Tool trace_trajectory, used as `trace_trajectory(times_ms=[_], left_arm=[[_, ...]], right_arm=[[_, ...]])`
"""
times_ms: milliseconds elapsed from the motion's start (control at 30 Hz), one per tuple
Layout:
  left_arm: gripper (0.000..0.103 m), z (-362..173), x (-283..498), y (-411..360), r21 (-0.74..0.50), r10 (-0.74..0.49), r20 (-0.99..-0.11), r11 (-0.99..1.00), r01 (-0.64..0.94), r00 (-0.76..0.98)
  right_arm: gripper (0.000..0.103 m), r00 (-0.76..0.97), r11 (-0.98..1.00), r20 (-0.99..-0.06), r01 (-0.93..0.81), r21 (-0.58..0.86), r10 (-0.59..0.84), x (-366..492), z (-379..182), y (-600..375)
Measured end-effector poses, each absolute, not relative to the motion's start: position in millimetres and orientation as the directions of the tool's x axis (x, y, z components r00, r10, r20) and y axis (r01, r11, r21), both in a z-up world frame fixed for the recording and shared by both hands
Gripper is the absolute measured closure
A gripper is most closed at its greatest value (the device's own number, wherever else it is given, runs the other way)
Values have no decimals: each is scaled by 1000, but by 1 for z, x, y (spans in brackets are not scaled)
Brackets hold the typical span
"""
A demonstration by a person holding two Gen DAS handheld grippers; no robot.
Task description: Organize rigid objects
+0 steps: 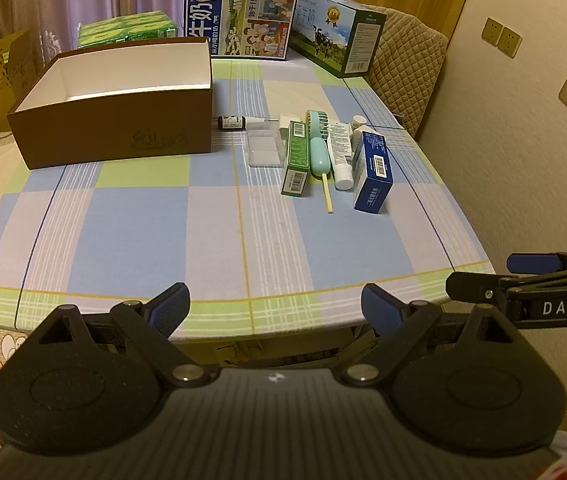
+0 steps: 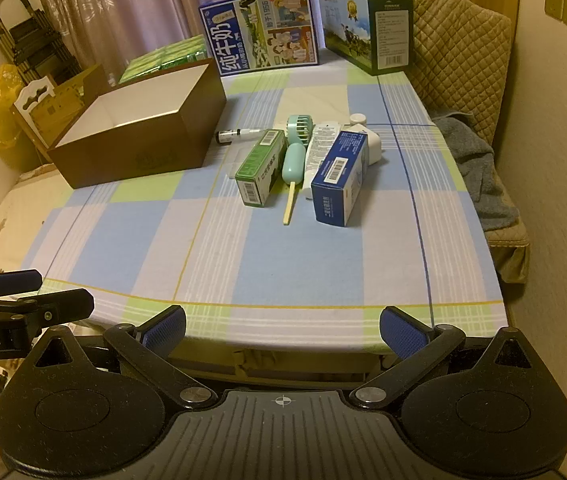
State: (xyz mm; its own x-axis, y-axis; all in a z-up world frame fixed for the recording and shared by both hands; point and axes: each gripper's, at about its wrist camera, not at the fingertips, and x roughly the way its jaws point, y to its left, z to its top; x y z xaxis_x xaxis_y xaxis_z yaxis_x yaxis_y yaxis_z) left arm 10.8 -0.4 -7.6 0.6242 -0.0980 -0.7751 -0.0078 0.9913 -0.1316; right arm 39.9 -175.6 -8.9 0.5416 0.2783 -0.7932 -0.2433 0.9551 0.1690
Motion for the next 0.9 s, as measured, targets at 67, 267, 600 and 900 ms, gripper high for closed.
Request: trace_trajectory(times_ms=[67, 267, 600, 900], left_arm=[[12, -8, 11, 0, -132, -98, -775, 991, -8, 624], [12, -8, 11, 0, -132, -95, -775, 991, -12, 624], [12, -7, 12, -1, -130, -93, -776, 991, -14, 623], [12, -7, 12, -1, -130, -93, -776, 991, -14, 624]], right_arm=[[2, 542, 955, -793, -243, 169, 278, 40, -9, -176], [2, 541, 955, -793, -243, 169, 278, 40, -9, -176], [2, 541, 954, -793, -244, 172, 281, 41, -10, -177], [2, 539, 954, -794, -245, 172, 281, 42, -9, -178]])
